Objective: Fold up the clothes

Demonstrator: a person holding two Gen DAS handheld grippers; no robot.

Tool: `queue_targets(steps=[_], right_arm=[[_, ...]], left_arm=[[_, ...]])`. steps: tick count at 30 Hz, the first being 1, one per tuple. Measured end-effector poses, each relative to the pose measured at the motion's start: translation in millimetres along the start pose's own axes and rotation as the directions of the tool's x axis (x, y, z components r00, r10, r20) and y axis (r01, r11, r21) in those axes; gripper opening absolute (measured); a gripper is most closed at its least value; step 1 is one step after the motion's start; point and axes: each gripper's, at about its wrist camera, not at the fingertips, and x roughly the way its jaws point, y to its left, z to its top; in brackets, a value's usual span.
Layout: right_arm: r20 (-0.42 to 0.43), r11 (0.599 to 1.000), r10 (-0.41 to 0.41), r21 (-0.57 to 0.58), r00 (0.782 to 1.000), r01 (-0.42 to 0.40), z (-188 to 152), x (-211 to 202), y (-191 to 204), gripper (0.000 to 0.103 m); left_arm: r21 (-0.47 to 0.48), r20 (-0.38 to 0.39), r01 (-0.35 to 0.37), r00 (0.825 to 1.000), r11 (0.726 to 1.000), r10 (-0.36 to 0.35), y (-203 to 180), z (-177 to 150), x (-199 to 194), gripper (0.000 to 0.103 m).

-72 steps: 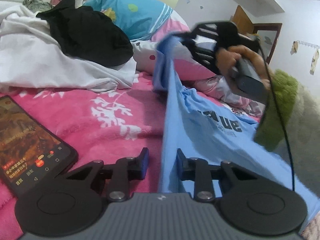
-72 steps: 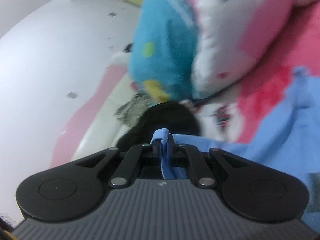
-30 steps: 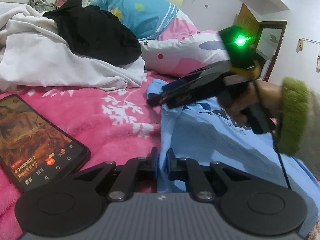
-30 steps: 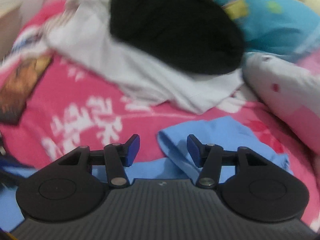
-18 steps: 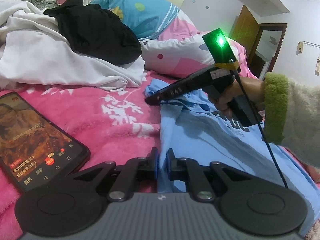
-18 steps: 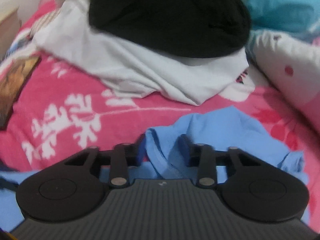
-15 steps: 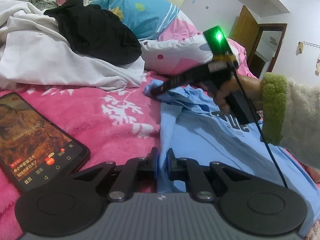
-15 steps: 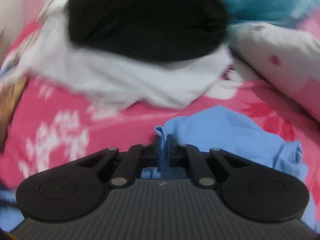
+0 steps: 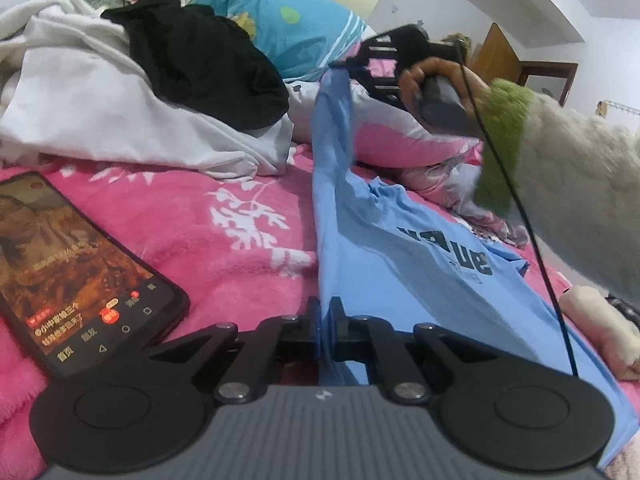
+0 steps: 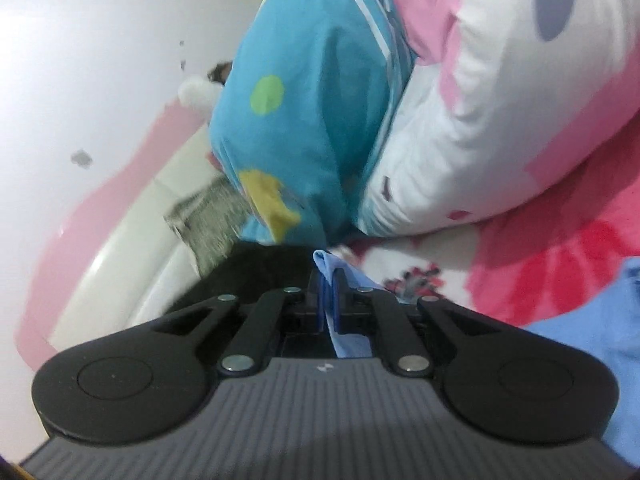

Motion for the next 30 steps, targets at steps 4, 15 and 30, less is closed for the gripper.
queue_targets(steps=[4,15,30], right_arm=[[-0.022,0.998,0.018,0.069,1.0,-0.016,5,39,7,0.003],[-0.084,0.897,-0.17,-0.425,0.982,0.119,-20,75,77,0.061],[-0.187,0.971,-0.218,0.059,0.958,0.232,-56,16,-52,0.055]], left_arm=[[-0.007,-0.004,0.004,1.0,1.0,-0.004,2,0,0,0.005],[-0.019,-0.018,0.008,1.0,1.0,-0.009,5,0,0,0.005],[-0.06,-0.024,0.02,0.999,0.998,-0.022,10,1,-2,0.008]])
